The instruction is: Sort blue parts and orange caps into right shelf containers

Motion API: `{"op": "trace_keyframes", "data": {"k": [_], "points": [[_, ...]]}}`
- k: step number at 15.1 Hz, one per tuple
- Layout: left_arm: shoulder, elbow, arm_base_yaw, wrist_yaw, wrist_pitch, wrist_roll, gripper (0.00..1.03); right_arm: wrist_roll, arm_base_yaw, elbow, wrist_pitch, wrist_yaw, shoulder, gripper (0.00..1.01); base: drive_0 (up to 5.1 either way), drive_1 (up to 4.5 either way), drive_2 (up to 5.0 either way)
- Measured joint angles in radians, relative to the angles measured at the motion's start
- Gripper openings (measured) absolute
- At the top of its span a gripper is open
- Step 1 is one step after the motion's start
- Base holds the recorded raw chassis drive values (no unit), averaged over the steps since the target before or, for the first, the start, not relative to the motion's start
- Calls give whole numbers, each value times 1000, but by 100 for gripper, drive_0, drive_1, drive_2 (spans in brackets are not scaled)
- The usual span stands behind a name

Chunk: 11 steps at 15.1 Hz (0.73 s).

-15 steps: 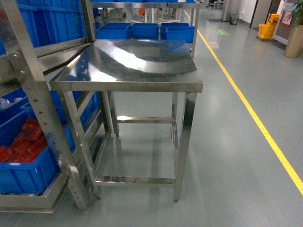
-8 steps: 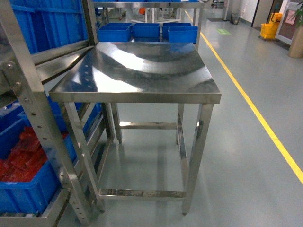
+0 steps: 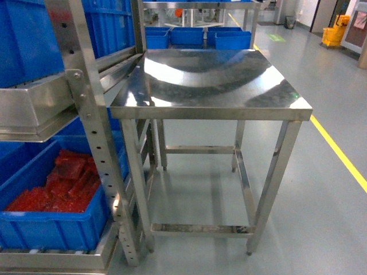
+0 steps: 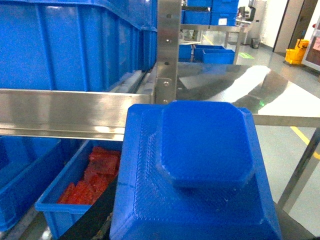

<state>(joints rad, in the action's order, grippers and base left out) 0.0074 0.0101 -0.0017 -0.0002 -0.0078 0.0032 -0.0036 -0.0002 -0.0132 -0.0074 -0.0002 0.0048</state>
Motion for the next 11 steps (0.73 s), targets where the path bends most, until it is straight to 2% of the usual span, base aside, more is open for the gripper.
{"op": "trace_keyframes", "data": {"k": [11], "points": [[0, 0, 0, 0, 2, 0, 43, 0, 0, 0, 2, 0, 0, 44, -493, 224, 259]]}}
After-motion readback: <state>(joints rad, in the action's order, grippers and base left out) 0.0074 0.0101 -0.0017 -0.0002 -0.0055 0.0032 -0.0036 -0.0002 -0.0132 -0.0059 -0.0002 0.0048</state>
